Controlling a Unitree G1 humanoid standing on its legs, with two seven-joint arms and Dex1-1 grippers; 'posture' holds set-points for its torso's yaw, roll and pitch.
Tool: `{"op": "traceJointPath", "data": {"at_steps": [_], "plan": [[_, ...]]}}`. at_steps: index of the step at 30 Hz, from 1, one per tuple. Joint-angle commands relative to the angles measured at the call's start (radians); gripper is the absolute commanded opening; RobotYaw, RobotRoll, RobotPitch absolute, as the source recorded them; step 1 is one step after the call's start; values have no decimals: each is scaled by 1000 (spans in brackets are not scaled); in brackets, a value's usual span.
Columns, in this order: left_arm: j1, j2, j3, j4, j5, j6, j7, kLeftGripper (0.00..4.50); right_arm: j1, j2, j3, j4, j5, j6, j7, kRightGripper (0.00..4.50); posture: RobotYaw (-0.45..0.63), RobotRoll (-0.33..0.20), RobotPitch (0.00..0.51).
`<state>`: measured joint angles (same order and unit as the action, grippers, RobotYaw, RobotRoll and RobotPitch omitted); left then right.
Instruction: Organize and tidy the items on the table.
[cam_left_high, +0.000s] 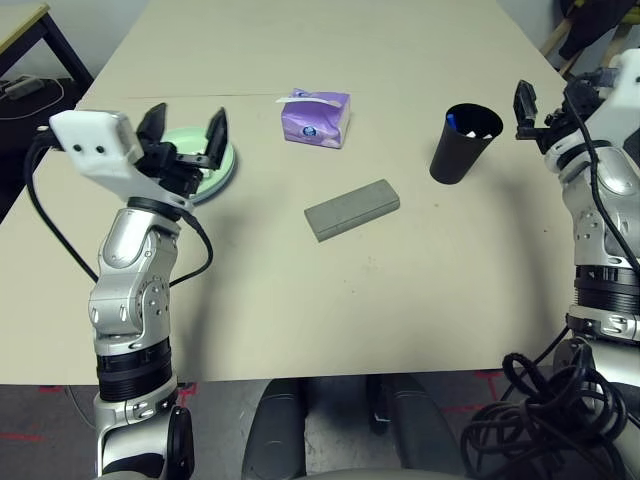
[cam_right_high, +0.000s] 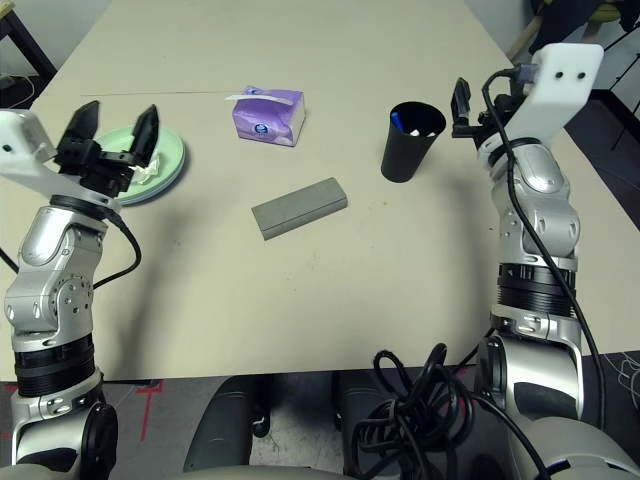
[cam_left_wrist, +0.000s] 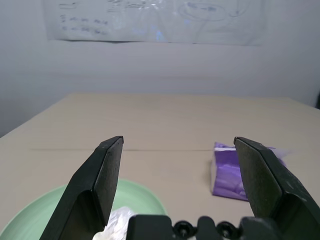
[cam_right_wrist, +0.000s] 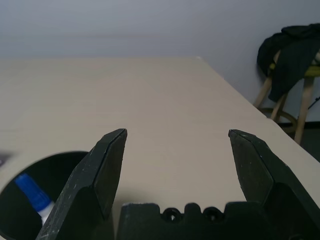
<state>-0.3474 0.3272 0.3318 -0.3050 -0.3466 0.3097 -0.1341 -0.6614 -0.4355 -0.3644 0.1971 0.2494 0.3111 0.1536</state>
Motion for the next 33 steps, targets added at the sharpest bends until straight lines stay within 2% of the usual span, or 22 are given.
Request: {"op": "traceJointPath", "data": {"at_steps": [1,11,17,24,33], "plan": [[66,-12,2,-34,18,3,20,4500,67,-8,-25,7,31,-25,41,4458,47,0,158],[230,-43,-3,-64,42,-36,19,4500,197,13,-38,44,62,-117,82,4458,69,0,155],[290,-45,5,-79,41,-38,21,4500,232,27,-37,66,99,-108,109,4458,85,0,148],[316,-43,9,-86,43,-41,21,4500,254,21,16,198,0,-342,136,4458,106,0,130],[322,-25,0,-65,87,-92,9,4500,235,-2,58,371,-101,-542,123,4458,124,0,102]]}}
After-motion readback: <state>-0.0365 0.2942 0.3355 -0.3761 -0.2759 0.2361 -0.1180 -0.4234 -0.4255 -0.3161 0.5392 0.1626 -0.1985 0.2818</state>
